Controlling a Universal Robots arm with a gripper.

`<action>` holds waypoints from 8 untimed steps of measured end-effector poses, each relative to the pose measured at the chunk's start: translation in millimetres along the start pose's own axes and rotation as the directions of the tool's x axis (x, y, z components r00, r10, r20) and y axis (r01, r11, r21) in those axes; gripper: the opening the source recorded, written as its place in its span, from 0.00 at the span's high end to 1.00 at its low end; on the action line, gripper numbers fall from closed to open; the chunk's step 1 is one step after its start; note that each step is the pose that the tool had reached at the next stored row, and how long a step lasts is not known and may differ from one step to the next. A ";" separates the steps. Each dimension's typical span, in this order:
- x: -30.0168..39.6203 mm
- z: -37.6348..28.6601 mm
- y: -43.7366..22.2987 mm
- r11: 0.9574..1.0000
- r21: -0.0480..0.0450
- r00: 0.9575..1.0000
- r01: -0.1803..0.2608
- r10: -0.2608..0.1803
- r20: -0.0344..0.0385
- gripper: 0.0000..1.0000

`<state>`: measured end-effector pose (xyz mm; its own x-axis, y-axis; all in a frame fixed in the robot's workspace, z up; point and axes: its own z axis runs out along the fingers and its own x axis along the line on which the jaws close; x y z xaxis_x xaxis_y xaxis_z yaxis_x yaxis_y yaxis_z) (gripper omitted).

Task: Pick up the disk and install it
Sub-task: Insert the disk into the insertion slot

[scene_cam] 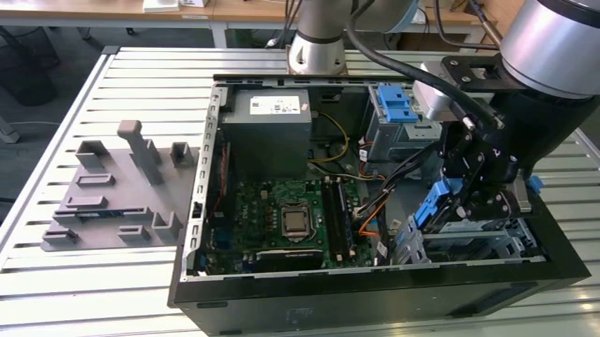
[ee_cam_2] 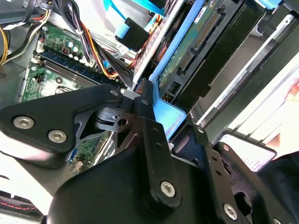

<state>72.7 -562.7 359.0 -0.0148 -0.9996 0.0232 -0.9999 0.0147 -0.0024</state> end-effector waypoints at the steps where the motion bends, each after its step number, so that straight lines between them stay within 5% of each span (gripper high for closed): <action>1: 0.0 0.0 0.0 1.000 0.000 1.000 0.000 0.000 0.000 0.64; 8: 0.0 0.3 0.0 1.000 0.000 1.000 0.000 0.000 0.000 0.57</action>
<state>72.8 -562.6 358.7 -0.0147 -0.9996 0.0228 -0.9999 0.0146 -0.0025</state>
